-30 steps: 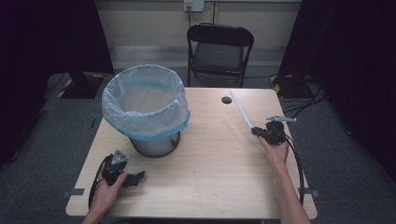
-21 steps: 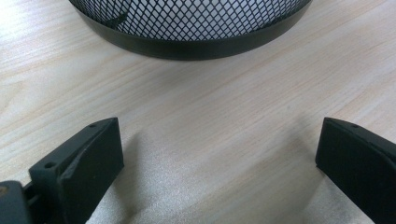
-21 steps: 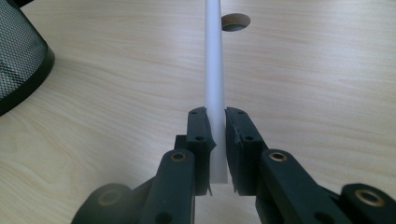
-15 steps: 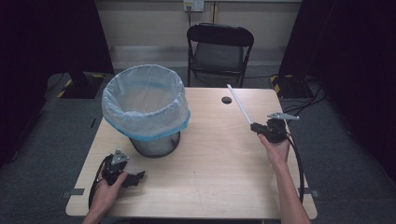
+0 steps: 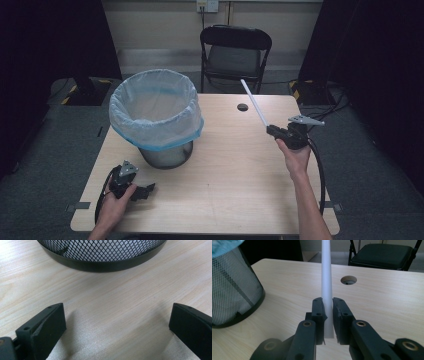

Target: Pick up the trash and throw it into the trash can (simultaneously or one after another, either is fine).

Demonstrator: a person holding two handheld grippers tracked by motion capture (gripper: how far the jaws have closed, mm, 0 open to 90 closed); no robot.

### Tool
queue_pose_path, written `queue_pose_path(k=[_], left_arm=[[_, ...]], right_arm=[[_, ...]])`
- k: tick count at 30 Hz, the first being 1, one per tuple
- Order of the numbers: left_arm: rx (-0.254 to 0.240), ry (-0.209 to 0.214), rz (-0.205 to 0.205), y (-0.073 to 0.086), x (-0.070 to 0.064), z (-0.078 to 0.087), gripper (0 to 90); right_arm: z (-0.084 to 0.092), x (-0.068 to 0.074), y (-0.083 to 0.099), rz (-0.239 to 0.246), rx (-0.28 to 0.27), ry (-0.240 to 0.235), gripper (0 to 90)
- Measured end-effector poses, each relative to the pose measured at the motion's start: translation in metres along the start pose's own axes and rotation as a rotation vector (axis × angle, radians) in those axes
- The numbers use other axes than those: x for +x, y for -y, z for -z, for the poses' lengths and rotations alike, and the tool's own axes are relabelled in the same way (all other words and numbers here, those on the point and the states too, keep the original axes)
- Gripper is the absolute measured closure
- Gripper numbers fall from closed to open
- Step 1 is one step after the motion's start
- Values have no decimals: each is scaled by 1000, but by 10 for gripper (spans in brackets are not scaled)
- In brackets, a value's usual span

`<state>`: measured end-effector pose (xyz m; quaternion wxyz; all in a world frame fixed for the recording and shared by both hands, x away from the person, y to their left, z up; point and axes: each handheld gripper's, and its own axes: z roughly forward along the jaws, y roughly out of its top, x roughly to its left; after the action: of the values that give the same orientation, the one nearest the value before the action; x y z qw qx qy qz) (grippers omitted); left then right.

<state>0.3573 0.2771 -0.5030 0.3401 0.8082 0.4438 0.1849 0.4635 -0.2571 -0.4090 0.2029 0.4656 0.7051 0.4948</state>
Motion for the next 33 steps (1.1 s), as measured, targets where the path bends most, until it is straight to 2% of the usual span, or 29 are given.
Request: queue_pose_path(k=[12,22,33], left_arm=[[0,0,0,0,0,0,3],[0,-1,1,0,0,0,3],[0,-1,1,0,0,0,3]], right_arm=[[10,11,-23,-2,-83,-51,805],[10,28,-53,41,-111,-72,806],[4,48,-72,58,-149,-122,804]])
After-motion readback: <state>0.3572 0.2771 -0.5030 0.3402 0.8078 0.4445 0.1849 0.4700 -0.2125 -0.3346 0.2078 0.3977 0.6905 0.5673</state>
